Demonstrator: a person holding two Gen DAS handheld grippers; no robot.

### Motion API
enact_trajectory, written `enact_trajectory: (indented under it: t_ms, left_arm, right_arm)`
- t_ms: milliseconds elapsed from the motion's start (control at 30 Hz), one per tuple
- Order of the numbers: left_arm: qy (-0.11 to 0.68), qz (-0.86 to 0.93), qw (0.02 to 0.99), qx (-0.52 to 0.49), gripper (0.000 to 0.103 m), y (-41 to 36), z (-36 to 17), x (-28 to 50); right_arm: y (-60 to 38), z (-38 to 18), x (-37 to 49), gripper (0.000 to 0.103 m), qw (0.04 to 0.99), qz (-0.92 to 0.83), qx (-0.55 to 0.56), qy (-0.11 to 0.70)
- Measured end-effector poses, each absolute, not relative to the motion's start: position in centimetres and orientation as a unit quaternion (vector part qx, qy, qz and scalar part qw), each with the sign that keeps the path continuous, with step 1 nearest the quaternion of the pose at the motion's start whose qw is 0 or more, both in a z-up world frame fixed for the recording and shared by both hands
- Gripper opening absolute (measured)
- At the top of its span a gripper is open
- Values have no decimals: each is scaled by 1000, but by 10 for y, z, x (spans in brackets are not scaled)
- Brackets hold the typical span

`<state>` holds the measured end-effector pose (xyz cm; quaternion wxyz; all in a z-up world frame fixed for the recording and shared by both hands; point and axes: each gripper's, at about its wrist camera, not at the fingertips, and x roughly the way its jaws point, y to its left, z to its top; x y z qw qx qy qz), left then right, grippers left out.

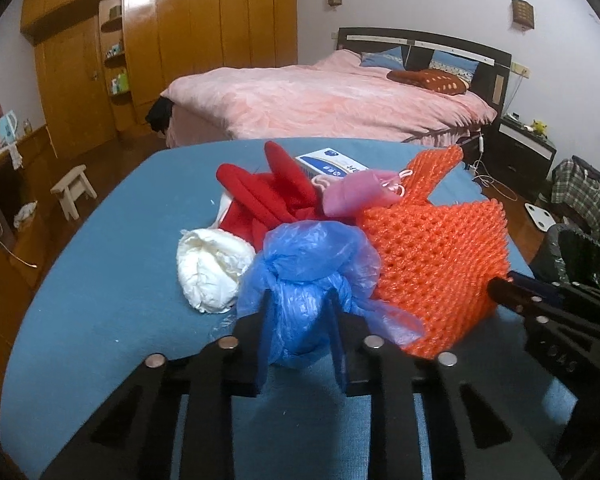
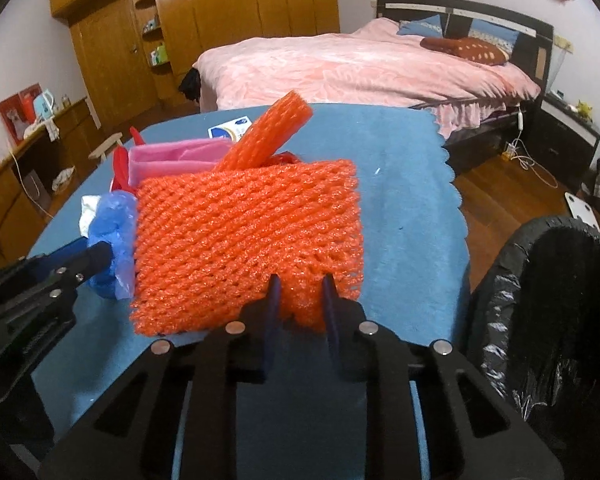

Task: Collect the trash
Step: 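Carry blue bag and orange net to the bin and open both tools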

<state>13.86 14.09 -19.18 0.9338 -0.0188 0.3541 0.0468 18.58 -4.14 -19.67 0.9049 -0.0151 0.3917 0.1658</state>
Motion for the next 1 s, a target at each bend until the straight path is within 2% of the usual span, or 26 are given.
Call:
enact_trajectory:
  t_ms: [133, 533, 1000]
  left_arm:
    - [347, 44, 936, -29, 19, 144, -183, 134]
    - [316, 35, 947, -33, 18, 136, -141, 109]
    - [290, -38, 956, -12, 18, 72, -102, 106]
  right_arm:
    - [-49, -187, 180, 19, 910, 167, -16, 379]
    - [-74, -142, 163, 16, 924, 168, -3, 343]
    - [-159, -96, 131, 16, 948, 101, 17, 302]
